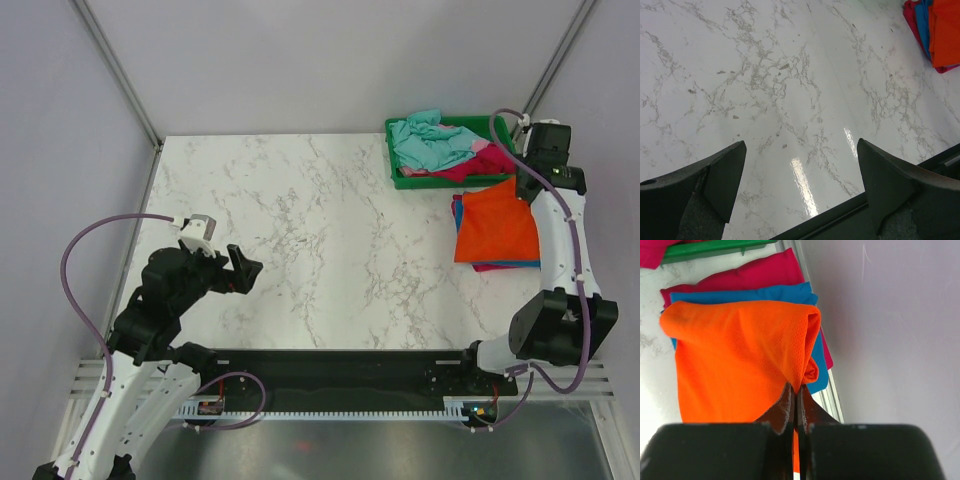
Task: Fold and stack the t-shirts
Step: Neatly place the folded tshirt to the corner, then reset both grippers
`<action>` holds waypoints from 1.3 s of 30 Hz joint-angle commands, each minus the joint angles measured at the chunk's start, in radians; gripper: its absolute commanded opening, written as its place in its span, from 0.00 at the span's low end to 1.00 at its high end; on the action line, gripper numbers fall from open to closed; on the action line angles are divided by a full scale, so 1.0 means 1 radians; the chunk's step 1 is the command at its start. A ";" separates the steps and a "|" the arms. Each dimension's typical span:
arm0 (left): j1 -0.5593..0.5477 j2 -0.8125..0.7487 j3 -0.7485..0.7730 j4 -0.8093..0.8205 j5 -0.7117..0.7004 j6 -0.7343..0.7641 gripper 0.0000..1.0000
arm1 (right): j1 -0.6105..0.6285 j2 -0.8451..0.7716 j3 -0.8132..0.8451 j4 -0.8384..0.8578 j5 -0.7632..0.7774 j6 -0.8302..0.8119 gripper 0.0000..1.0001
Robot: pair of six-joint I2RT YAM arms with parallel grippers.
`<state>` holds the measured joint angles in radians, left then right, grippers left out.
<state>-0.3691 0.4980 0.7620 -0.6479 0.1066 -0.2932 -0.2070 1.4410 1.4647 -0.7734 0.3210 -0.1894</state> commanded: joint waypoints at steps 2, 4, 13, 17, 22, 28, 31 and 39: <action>-0.005 0.016 -0.004 0.042 0.005 0.014 0.99 | -0.069 0.042 0.029 0.098 0.023 -0.010 0.00; -0.007 0.017 -0.003 0.042 0.005 0.014 1.00 | -0.109 0.070 0.037 0.108 0.027 0.013 0.00; -0.013 0.030 -0.003 0.044 0.004 0.012 1.00 | -0.144 0.215 -0.040 0.299 0.072 0.073 0.05; -0.014 0.031 -0.003 0.044 -0.001 0.011 1.00 | -0.157 0.336 0.008 0.301 0.076 0.106 0.46; -0.014 0.031 -0.003 0.044 -0.004 0.011 1.00 | -0.186 0.374 0.083 0.244 0.108 0.162 0.87; -0.013 0.030 -0.004 0.042 -0.008 0.009 1.00 | -0.190 0.228 0.146 0.232 0.109 0.188 0.98; -0.014 0.022 -0.003 0.040 -0.018 0.008 1.00 | -0.190 0.116 0.186 0.229 0.005 0.225 0.98; -0.011 0.007 0.010 0.039 0.007 0.006 1.00 | -0.164 -0.118 0.042 0.303 -0.652 0.535 0.98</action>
<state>-0.3794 0.5110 0.7620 -0.6479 0.1066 -0.2935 -0.3939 1.3899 1.5974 -0.5072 0.0036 0.1741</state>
